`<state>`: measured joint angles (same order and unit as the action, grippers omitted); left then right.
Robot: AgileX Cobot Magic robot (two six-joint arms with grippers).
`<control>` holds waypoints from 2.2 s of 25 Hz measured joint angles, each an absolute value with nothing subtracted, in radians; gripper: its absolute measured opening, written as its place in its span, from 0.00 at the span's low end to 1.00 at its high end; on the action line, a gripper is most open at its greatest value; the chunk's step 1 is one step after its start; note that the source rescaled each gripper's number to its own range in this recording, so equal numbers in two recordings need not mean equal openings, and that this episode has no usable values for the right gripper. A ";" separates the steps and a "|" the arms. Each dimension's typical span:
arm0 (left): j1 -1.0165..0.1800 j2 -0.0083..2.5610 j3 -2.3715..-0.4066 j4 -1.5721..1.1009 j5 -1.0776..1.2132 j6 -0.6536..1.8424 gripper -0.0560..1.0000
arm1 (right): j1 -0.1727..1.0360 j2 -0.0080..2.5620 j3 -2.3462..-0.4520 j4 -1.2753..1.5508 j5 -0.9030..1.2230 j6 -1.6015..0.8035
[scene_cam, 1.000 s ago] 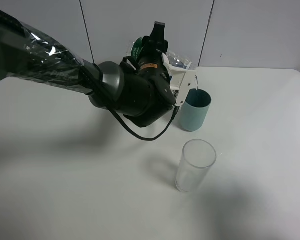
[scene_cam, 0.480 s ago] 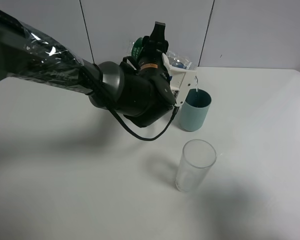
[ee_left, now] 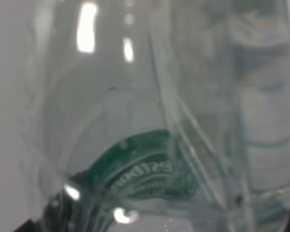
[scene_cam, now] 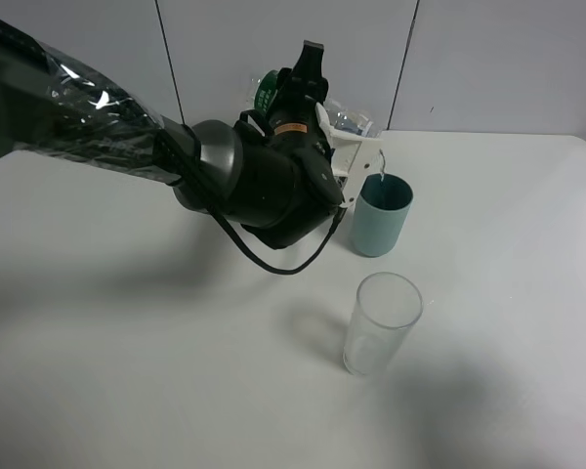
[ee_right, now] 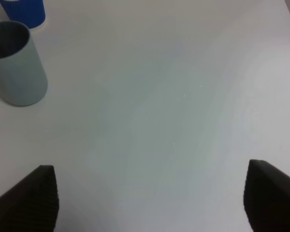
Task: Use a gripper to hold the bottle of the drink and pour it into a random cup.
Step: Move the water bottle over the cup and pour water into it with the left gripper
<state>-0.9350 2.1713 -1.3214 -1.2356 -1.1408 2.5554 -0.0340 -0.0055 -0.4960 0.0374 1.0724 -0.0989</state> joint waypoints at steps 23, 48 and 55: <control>-0.935 2.171 -1.321 -1.236 -1.154 2.601 0.06 | -0.034 -0.006 -0.496 0.037 1.072 -0.099; -0.935 2.171 -1.327 -1.230 -1.155 2.667 0.06 | -0.034 -0.006 -0.496 0.037 1.072 -0.099; -0.935 2.171 -1.327 -1.230 -1.155 2.695 0.06 | -0.034 -0.006 -0.496 0.037 1.072 -0.099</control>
<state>-0.9350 2.1713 -1.3274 -1.2296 -1.1547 2.6950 -0.0340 -0.0055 -0.4960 0.0374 1.0724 -0.0989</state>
